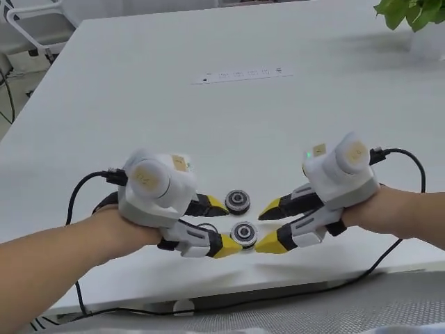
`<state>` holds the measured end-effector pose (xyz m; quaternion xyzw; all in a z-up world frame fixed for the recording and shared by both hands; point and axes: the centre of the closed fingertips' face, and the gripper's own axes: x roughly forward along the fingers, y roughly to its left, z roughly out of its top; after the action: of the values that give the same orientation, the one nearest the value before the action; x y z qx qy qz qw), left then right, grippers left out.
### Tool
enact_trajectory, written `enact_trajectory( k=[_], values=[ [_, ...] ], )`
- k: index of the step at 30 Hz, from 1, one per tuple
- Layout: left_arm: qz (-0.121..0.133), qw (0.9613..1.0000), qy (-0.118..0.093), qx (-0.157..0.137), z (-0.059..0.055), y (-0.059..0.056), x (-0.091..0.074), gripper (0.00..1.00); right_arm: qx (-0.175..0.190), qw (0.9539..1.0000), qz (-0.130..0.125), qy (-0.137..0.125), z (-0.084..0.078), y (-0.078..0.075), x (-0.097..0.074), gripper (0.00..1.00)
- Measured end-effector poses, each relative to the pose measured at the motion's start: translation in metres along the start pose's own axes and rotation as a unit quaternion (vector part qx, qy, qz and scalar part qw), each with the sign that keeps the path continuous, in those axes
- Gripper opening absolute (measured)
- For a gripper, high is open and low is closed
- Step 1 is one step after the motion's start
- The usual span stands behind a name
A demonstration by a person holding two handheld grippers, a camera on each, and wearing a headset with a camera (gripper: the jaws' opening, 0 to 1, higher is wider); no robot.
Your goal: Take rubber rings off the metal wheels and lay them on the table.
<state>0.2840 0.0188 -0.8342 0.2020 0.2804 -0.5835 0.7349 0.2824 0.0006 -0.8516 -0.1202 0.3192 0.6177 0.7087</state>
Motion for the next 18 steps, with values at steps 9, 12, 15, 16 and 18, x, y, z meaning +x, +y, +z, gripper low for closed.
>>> enact_trajectory(
  k=[9, 12, 15, 16, 18],
  values=[
    [-0.007, 1.0, 0.005, -0.005, 0.0, 0.001, 0.009, 0.31, 0.007, 1.0, -0.002, -0.004, -0.001, -0.001, 0.0, 0.37],
    [-0.01, 0.9999, 0.011, 0.002, -0.002, 0.0, 0.012, 0.26, 0.011, 0.9999, -0.002, -0.006, -0.001, -0.003, 0.0, 0.37],
    [-0.01, 0.9999, 0.014, 0.002, -0.003, 0.0, 0.015, 0.26, 0.014, 0.9999, -0.003, -0.007, -0.002, -0.003, 0.0, 0.37],
    [-0.01, 0.9999, 0.014, 0.003, -0.002, 0.0, 0.015, 0.25, 0.014, 0.9999, -0.003, -0.006, -0.002, -0.003, 0.0, 0.37],
    [-0.012, 0.9999, 0.012, 0.001, -0.001, 0.0, 0.017, 0.25, 0.016, 0.9999, -0.003, -0.005, -0.003, -0.003, 0.001, 0.38]
  ],
)
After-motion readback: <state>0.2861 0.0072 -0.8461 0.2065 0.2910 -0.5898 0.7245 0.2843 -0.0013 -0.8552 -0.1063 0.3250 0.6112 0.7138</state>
